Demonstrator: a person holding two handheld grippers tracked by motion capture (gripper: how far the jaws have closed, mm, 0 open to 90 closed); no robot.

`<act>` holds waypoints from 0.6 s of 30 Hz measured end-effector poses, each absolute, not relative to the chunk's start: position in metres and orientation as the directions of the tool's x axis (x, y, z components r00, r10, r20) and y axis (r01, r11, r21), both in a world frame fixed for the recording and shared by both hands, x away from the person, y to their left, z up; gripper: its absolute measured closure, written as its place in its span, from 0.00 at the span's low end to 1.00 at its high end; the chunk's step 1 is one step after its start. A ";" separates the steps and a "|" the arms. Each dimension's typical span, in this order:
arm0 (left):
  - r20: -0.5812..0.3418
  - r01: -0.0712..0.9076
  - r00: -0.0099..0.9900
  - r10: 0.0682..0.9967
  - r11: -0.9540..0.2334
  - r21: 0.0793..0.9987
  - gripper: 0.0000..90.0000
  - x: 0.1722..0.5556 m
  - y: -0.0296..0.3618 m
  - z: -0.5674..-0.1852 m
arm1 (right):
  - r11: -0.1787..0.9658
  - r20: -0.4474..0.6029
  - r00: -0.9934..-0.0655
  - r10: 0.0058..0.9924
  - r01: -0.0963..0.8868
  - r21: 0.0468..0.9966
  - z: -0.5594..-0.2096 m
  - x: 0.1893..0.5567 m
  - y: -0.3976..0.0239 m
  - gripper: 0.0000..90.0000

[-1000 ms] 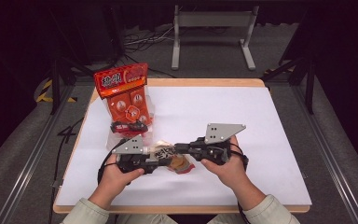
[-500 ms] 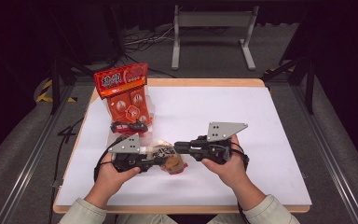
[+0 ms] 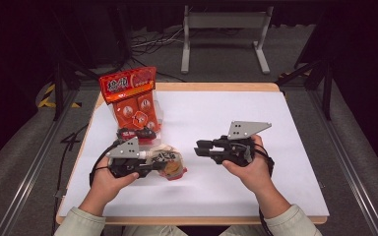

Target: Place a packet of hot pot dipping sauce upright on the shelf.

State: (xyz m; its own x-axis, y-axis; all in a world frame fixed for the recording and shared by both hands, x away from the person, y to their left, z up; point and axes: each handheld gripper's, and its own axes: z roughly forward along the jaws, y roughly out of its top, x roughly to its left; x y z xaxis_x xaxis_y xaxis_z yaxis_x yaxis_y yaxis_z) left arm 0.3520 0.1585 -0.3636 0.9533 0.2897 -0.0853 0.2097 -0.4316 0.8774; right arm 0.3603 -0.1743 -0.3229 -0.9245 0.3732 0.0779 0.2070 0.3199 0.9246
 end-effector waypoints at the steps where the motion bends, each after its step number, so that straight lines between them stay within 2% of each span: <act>1: -0.085 0.209 0.953 0.289 -0.431 0.878 0.95 0.352 0.160 -0.362 | 0.322 0.079 -0.921 0.381 0.212 0.923 -0.323 0.361 -0.176 0.80; 18: -0.064 0.206 0.947 0.314 -0.444 0.872 0.95 0.358 0.185 -0.340 | 0.352 0.129 -0.864 0.487 0.330 0.876 -0.337 0.378 -0.197 0.76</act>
State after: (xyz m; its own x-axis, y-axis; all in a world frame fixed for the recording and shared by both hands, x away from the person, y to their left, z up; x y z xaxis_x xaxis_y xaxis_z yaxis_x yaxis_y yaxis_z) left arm 0.3578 0.1851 -0.3405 0.9473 0.3140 -0.0638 0.2060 -0.4443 0.8719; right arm 0.3784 -0.1971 -0.3372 -0.8640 0.4865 0.1294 0.3296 0.3525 0.8758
